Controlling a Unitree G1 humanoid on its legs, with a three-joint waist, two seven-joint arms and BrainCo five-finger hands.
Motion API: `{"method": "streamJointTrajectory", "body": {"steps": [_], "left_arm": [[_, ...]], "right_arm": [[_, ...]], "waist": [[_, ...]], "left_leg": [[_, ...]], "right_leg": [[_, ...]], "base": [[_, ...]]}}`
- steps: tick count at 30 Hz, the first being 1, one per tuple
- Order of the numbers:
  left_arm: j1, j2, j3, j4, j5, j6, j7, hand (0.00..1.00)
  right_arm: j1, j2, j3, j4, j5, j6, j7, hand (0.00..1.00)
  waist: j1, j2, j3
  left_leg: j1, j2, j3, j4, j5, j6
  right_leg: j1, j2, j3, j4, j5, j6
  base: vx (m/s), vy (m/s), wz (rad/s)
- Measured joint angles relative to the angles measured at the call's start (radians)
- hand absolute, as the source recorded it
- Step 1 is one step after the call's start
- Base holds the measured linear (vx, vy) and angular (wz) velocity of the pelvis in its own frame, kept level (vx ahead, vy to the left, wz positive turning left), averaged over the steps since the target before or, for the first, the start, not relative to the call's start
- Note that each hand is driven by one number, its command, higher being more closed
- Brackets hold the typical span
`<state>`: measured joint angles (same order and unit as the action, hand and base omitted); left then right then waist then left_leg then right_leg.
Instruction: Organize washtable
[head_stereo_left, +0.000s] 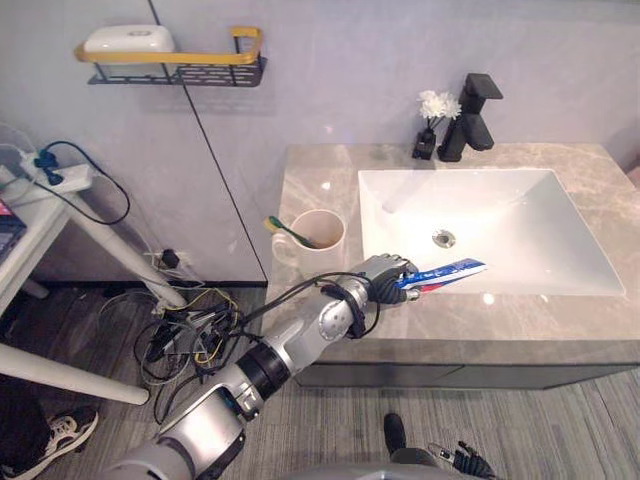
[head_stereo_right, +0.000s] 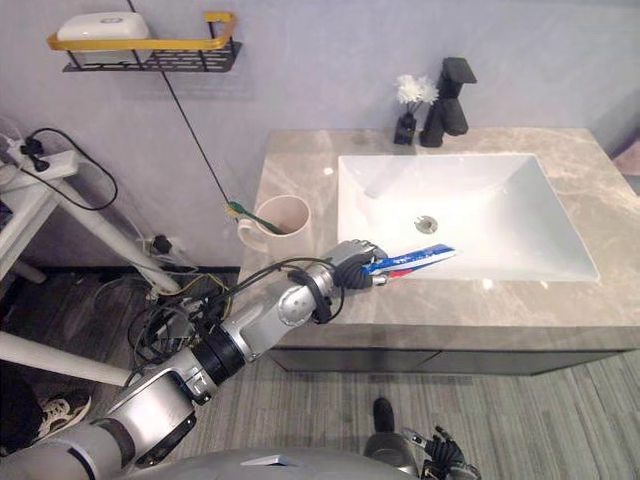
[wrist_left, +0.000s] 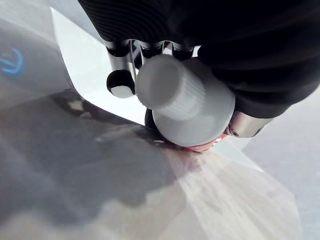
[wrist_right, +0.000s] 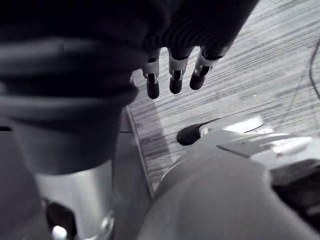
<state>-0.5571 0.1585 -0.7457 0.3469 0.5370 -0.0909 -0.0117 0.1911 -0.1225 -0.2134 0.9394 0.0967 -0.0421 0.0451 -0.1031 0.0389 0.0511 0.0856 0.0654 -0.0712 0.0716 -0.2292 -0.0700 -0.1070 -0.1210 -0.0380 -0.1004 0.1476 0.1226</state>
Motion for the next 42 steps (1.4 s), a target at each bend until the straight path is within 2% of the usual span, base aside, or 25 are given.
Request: {"method": "streamJointTrajectory", "body": {"steps": [3,7,9,12,17,22,26,29,31,33,36,38,42], "left_arm": [[-0.001,0.002,0.002,-0.041,0.002,0.002,0.001,1.00],[0.000,0.001,-0.004,-0.066,0.033,0.002,-0.006,1.00],[0.000,-0.005,-0.026,-0.077,0.040,0.000,-0.022,1.00],[0.000,-0.007,-0.037,-0.091,0.041,0.000,-0.045,1.00],[0.010,-0.004,-0.044,-0.153,0.066,-0.001,-0.087,1.00],[0.010,-0.012,-0.042,-0.210,0.078,-0.027,-0.097,1.00],[0.011,-0.032,-0.036,-0.257,0.077,-0.035,-0.096,1.00],[0.011,-0.037,-0.029,-0.296,0.077,-0.036,-0.090,1.00],[0.019,-0.037,-0.018,-0.327,0.074,-0.037,-0.086,1.00],[0.055,-0.034,0.026,-0.389,0.055,-0.037,-0.068,1.00],[0.070,-0.029,0.064,-0.446,0.018,-0.035,-0.039,1.00],[0.092,-0.019,0.105,-0.522,-0.014,-0.035,-0.007,1.00],[0.101,0.008,0.132,-0.587,-0.031,-0.036,0.026,1.00]], "right_arm": [[0.091,0.000,0.076,-0.267,0.012,-0.003,0.045,0.00],[0.176,-0.012,0.123,-0.481,0.137,-0.002,0.149,0.00],[0.243,-0.042,0.141,-0.621,0.285,0.002,0.244,0.00],[0.296,-0.070,0.135,-0.738,0.434,0.015,0.343,0.00],[0.340,-0.074,0.117,-0.908,0.687,0.068,0.437,0.00],[0.353,-0.071,0.129,-1.095,0.823,0.120,0.528,0.00],[0.329,-0.054,0.138,-1.177,0.966,0.114,0.505,0.00],[0.295,-0.022,0.146,-1.234,1.029,0.079,0.469,0.00],[0.273,-0.005,0.149,-1.253,1.032,0.054,0.444,0.00],[0.239,0.028,0.155,-1.261,1.032,0.001,0.382,0.00],[0.219,0.053,0.157,-1.262,1.030,-0.039,0.322,0.00],[0.197,0.062,0.167,-1.262,1.013,-0.053,0.283,0.00],[0.152,0.062,0.171,-1.264,0.971,-0.063,0.266,0.00]], "waist": [[0.005,0.001,0.002],[0.004,0.000,0.002],[0.003,-0.001,0.002],[0.001,-0.013,-0.004],[0.003,-0.035,-0.016],[0.004,-0.054,-0.043],[0.012,-0.048,-0.061],[0.029,-0.039,-0.066],[0.034,-0.038,-0.068],[0.039,-0.039,-0.084],[0.045,-0.039,-0.090],[0.060,-0.041,-0.091],[0.064,-0.043,-0.093]], "left_leg": [[-0.014,-0.007,0.030,0.006,-0.001,0.001],[-0.012,-0.017,0.066,0.017,-0.001,0.001],[-0.016,-0.026,0.080,0.023,-0.001,0.001],[-0.026,-0.032,0.091,0.025,-0.001,0.001],[-0.029,-0.035,0.092,0.032,-0.010,0.017],[-0.057,-0.034,0.079,0.063,-0.016,0.025],[-0.075,-0.033,0.061,0.085,-0.016,0.024],[-0.077,-0.032,0.049,0.091,-0.016,0.024],[-0.078,-0.032,0.038,0.094,-0.016,0.024],[-0.084,-0.032,0.028,0.098,-0.015,0.023],[-0.085,-0.034,0.008,0.106,-0.015,0.023],[-0.087,-0.036,0.000,0.110,-0.015,0.023],[-0.098,-0.037,-0.016,0.116,-0.016,0.023]], "right_leg": [[-0.036,-0.001,0.037,0.005,0.011,0.005],[-0.048,-0.002,0.079,0.008,0.020,0.006],[-0.053,-0.006,0.098,0.008,0.023,0.010],[-0.070,-0.008,0.114,0.008,0.032,0.011],[-0.075,-0.007,0.128,0.008,0.040,0.009],[-0.075,-0.010,0.106,0.007,0.043,0.007],[-0.075,-0.012,0.087,0.008,0.045,0.005],[-0.070,-0.013,0.079,0.008,0.045,0.004],[-0.064,-0.014,0.073,0.008,0.046,0.004],[-0.062,-0.018,0.052,0.008,0.046,0.004],[-0.048,-0.023,0.038,0.008,0.046,0.004],[-0.042,-0.026,0.031,0.008,0.045,0.004],[-0.038,-0.027,0.016,0.008,0.044,0.003]], "base": [[0.02,0.011,-0.25],[0.00,0.018,-0.32],[-0.07,0.031,-0.29],[-0.07,0.018,-0.13],[-0.09,0.007,-0.04],[-0.08,-0.001,0.10],[-0.02,-0.009,0.17],[-0.01,-0.011,0.08],[-0.01,-0.004,0.14],[0.00,-0.001,0.17],[0.00,0.006,0.19],[-0.02,0.009,0.15],[-0.03,-0.002,0.14]]}}
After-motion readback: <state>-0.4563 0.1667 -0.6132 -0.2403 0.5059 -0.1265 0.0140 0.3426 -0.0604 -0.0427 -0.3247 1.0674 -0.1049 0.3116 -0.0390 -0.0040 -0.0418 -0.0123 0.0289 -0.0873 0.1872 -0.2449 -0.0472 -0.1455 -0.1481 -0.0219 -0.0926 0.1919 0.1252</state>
